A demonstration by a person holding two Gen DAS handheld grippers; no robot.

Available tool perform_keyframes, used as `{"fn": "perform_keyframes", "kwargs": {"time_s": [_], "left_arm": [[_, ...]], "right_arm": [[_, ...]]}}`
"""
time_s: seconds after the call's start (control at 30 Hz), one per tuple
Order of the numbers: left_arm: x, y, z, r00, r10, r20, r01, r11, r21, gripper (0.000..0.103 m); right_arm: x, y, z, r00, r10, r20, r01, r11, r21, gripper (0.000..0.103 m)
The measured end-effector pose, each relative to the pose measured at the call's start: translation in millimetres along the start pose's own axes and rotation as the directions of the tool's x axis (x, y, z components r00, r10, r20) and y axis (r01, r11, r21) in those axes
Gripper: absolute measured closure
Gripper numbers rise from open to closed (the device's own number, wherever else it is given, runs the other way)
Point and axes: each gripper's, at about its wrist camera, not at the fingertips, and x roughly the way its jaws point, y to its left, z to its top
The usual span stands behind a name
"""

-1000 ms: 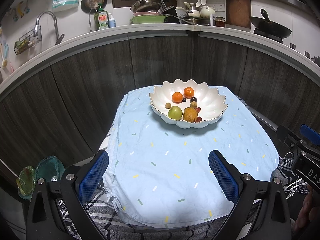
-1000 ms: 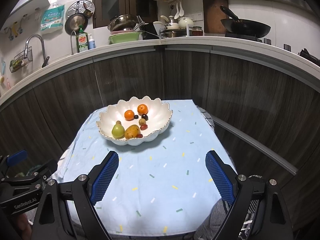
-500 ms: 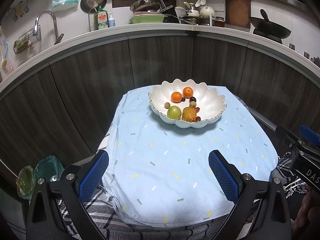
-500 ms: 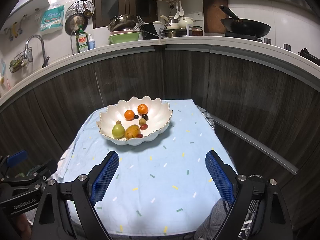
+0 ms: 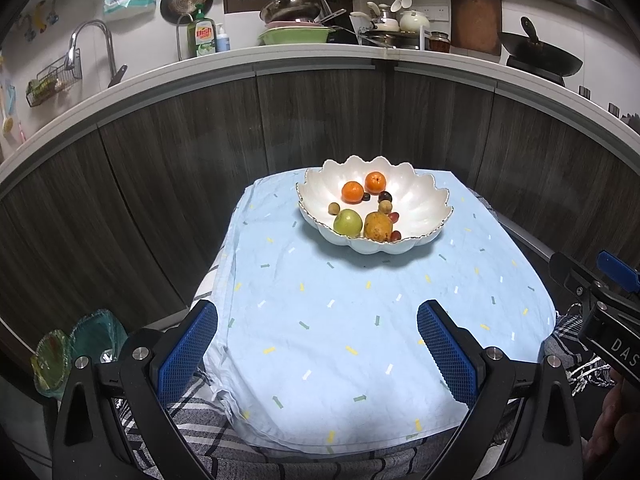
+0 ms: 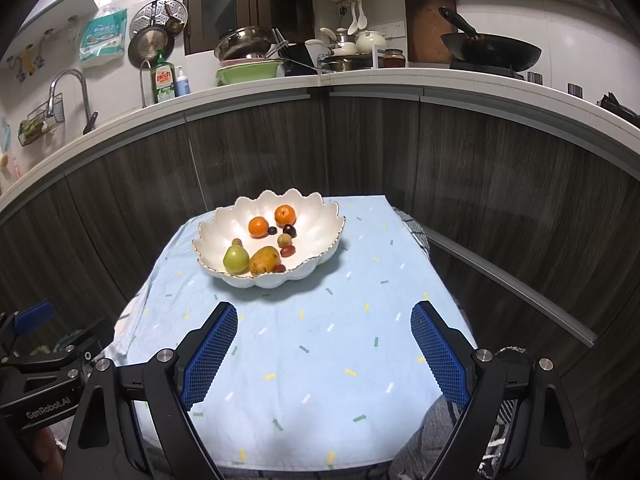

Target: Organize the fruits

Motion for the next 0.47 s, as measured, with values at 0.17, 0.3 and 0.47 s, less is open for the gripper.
{"fn": "perform_keyframes", "kwargs": {"time_s": [0.17, 0.3, 0.47], "left_arm": [[0.8, -0.5, -1.1, 1.0, -0.001, -0.003, 0.001, 1.0, 0.0, 0.001], [2.1, -0.9, -2.5, 1.0, -0.001, -0.008, 0.001, 1.0, 0.001, 0.001], [2.3, -0.6, -2.9, 1.0, -0.002, -0.004, 0.002, 1.0, 0.004, 0.001]], "right_arm": [[1.1, 0.5, -0.9, 1.0, 0.0, -0.007, 0.0, 1.0, 0.006, 0.014], [0.9, 1.8, -2.0, 1.0, -0.002, -0.01, 0.002, 1.0, 0.008, 0.014], [1.7, 1.0, -1.4, 1.0, 0.0, -0.012, 0.0, 1.0, 0.008, 0.014]]}}
